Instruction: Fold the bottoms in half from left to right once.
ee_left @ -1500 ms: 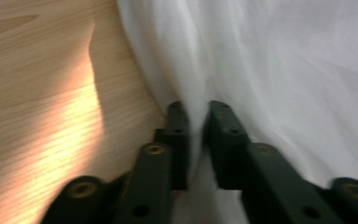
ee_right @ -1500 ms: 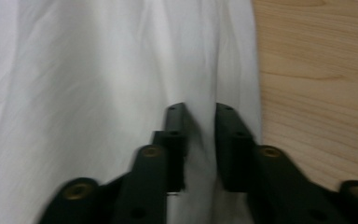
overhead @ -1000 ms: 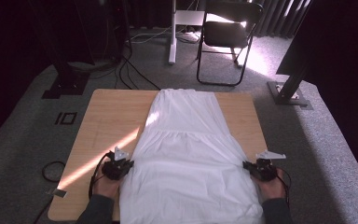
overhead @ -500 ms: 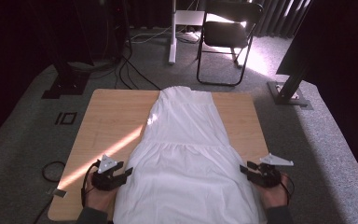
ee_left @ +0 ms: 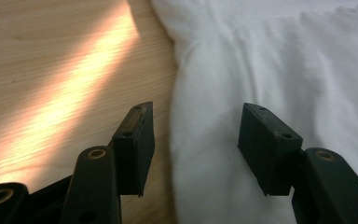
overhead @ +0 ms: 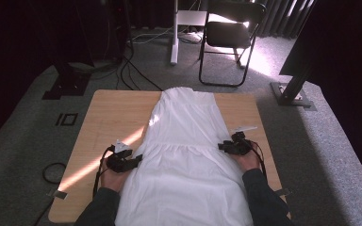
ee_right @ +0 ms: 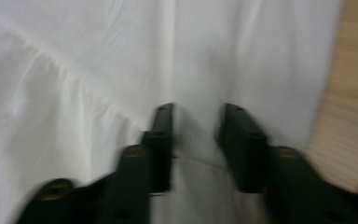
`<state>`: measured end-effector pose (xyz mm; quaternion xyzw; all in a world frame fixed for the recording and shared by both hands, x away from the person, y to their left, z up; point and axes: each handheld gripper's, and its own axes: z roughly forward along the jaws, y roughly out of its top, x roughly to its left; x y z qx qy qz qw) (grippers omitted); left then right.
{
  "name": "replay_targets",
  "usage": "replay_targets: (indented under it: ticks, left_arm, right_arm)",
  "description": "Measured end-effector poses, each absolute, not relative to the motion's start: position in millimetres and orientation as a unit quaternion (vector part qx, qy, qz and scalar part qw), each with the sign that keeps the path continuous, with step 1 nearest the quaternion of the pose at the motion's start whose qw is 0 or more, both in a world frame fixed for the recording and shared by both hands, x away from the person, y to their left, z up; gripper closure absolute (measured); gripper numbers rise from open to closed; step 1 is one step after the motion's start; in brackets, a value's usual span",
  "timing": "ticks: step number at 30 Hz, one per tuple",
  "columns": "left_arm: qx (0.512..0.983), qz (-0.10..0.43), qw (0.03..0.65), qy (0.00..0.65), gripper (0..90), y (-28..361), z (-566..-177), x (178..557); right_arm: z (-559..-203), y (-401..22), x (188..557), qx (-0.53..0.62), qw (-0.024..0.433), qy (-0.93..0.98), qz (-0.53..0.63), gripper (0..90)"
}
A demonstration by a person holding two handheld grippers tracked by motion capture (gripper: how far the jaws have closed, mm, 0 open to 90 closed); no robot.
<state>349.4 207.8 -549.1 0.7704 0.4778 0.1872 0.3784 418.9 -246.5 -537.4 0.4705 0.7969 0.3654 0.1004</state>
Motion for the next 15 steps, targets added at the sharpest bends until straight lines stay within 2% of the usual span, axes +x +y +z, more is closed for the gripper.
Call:
replay_targets:
  ticks: [1, 2, 4, 6, 8, 10, 15]
  left_arm:
    - [0.773, 0.186, 0.376, 0.477, 46.1, 207.5, -548.9, 349.0]
    - [0.773, 0.184, 0.374, 0.477, 46.2, 207.2, -549.3, 348.9]
    - [0.778, 0.18, 0.368, 0.476, 46.8, 206.2, -549.9, 348.6]
    - [0.786, 0.181, 0.359, 0.47, 47.8, 202.5, -550.8, 347.3]
    - [0.792, 0.185, 0.349, 0.465, 48.0, 199.3, -552.5, 346.9]
    - [0.796, 0.185, 0.348, 0.46, 48.2, 196.7, -552.4, 345.9]
    - [0.78, 0.198, 0.367, 0.467, 47.9, 199.3, -538.3, 342.2]
  right_arm:
    - [-538.6, -243.4, 417.8, 0.463, 0.101, 0.805, 0.356, 78.3]
    - [-535.5, -241.8, 414.2, 0.457, 0.122, 0.809, 0.349, 86.6]
    - [-523.8, -244.0, 406.5, 0.453, 0.161, 0.799, 0.362, 87.9]
    - [-497.7, -255.3, 389.2, 0.456, 0.223, 0.758, 0.41, 88.1]
    - [-487.6, -263.9, 383.4, 0.462, 0.251, 0.742, 0.416, 88.0]
    - [-494.5, -270.0, 389.4, 0.475, 0.251, 0.748, 0.391, 87.8]
    - [-539.5, -277.6, 406.5, 0.518, 0.213, 0.755, 0.341, 87.6]
